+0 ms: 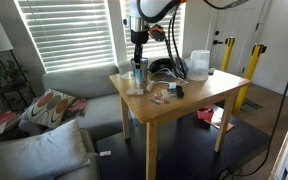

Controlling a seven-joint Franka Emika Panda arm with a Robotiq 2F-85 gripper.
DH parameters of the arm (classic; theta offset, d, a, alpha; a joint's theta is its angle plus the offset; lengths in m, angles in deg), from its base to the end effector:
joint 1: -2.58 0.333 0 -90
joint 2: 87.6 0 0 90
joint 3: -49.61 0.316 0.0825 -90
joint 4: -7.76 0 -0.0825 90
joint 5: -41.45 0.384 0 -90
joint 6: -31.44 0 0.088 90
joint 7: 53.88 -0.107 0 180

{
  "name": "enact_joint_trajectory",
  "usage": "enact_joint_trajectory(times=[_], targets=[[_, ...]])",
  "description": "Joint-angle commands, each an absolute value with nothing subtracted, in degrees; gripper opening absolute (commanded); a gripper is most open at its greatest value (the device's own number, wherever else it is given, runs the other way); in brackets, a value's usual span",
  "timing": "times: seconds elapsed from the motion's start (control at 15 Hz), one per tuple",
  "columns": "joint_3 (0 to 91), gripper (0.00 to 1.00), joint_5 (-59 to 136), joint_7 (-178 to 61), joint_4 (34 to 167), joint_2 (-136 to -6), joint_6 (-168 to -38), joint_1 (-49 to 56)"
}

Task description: Remove the silver cup from the top of the bucket

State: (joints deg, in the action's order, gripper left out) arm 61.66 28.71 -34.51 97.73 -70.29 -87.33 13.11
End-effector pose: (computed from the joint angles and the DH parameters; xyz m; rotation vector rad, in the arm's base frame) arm 0.6298 0.2322 0.4919 2.7489 1.1676 0.3177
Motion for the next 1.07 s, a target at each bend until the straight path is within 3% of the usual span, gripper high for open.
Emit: enact_joint_trajectory(times=[0.0,0.33,1.0], targets=[[61.79,0.66,29.56,-34.72,96.06,-71.93,-83.57,14.40],[60.84,0.99,28.10,-47.79,101.39,-82.74,-80.22,15.56],[60.02,1.00,32.68,-61.57,112.02,-106.36,-63.76,13.03]])
